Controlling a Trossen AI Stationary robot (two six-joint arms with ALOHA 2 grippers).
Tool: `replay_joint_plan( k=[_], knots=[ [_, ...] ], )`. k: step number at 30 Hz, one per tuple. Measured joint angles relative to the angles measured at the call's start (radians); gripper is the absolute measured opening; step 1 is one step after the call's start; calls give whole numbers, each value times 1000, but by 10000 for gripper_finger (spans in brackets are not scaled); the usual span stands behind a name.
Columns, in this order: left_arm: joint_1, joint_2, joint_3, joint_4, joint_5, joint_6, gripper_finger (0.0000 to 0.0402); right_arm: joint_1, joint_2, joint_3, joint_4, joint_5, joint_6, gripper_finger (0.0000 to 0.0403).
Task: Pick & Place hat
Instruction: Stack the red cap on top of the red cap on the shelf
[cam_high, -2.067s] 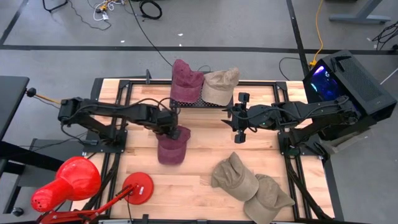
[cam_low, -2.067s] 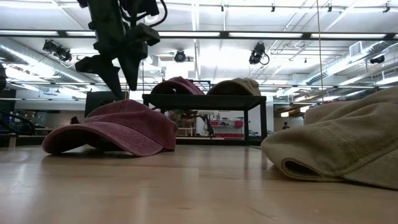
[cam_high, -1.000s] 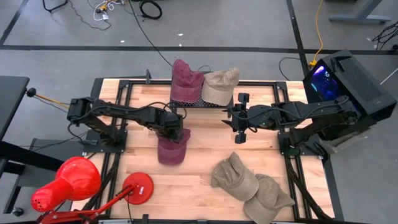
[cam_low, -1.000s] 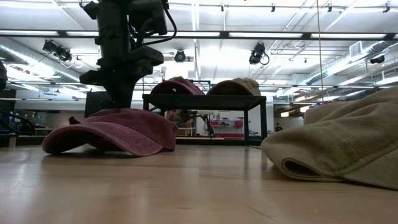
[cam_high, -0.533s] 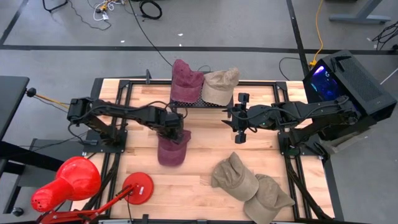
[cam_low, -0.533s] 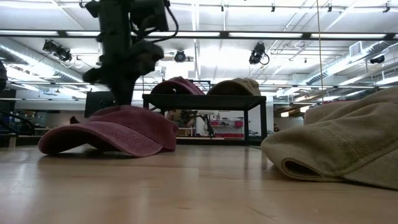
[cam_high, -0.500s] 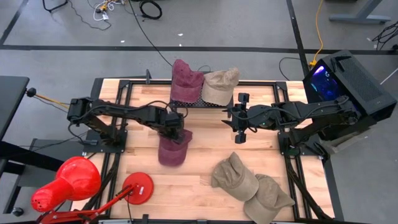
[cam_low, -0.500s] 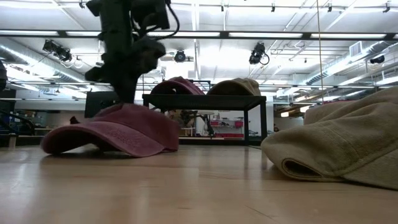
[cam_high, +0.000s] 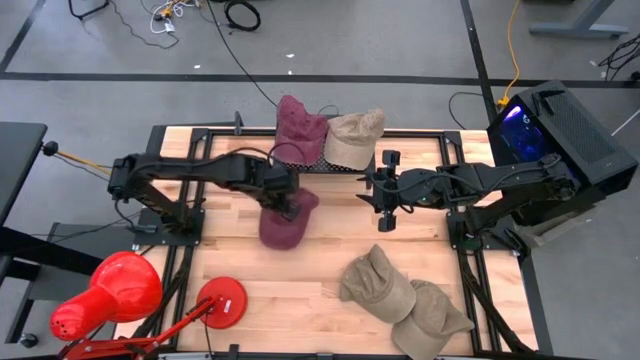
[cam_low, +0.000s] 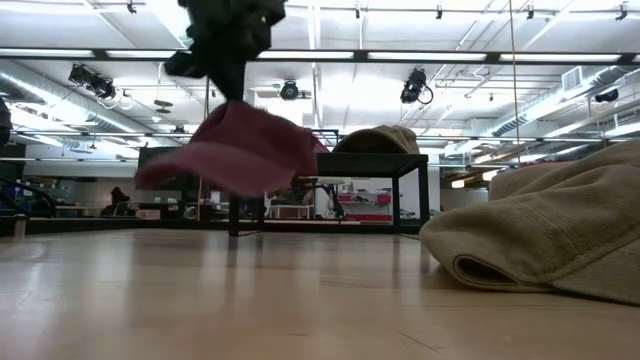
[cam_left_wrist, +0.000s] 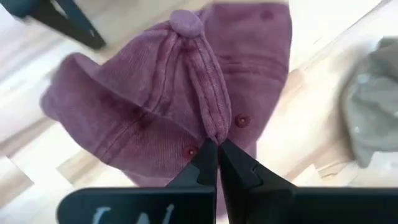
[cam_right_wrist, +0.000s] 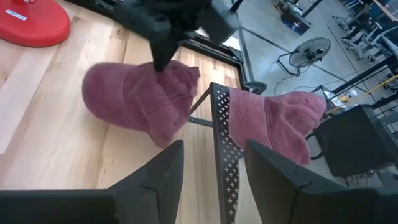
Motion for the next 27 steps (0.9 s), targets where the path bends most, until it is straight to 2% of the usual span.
replay_joint_plan(
  k=[12,20,27],
  knots=[
    [14,0,220,-76,-168,62,4,0,0,0,2,3,0,171],
    [49,0,326,-82,-235,123,4,0,0,0,0,3,-29,171],
    [125,0,378,-79,-288,197,4,0,0,0,-1,3,-28,171]
  ],
)
